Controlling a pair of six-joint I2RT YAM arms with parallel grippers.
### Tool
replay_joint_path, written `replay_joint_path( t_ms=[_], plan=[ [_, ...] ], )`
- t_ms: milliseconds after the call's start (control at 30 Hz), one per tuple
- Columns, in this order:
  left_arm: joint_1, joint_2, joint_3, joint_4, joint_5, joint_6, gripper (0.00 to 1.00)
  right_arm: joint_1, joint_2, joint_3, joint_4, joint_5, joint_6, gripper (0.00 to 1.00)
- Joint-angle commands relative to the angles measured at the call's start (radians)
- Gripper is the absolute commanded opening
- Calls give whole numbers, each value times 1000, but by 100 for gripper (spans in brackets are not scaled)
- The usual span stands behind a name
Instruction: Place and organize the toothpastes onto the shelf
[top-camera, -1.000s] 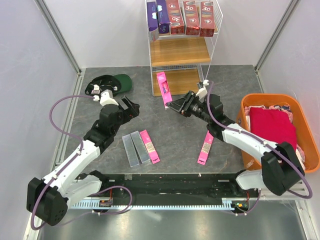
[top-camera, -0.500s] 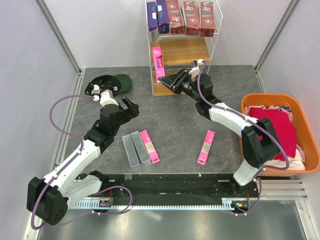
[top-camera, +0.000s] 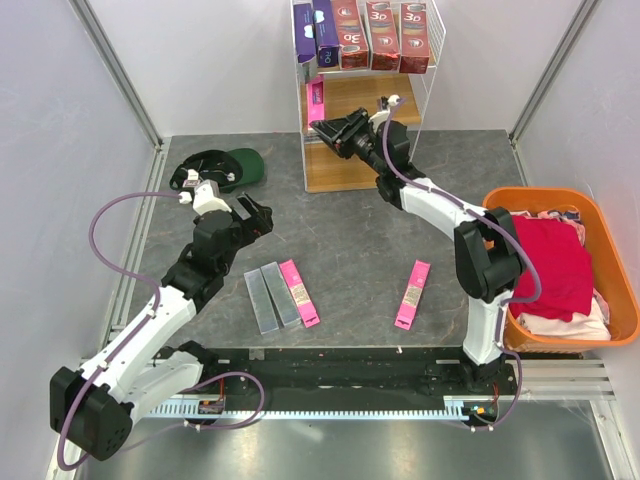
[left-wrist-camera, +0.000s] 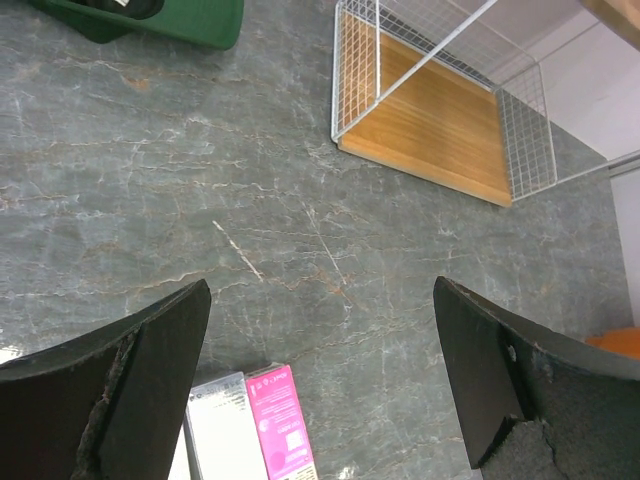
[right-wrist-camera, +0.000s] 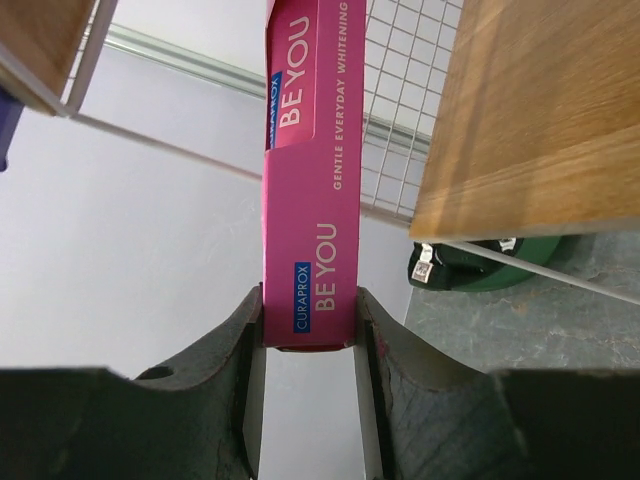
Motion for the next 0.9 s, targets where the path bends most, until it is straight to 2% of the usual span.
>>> replay_joint_path(
  t_ms=[0, 167, 333, 533, 633, 867],
  plan=[
    [-3, -14, 16, 3, -38, 41, 100, -2, 52, 89, 22, 10, 48, 27],
    [-3, -12, 11, 12, -29, 36, 100, -3, 101, 132, -14, 42, 57, 40],
    [-3, -8, 11, 20, -9, 34, 100, -5, 115, 144, -38, 67, 65, 62],
    [-3, -4, 8, 25, -4, 31, 100, -5, 89, 96, -6, 50, 66, 80],
    [-3, -3, 8, 25, -2, 34, 100, -6, 63, 49, 18, 44, 68, 85],
    [-3, 8, 8, 31, 5, 31, 100, -5, -2, -65, 101, 21, 88, 88]
  ],
)
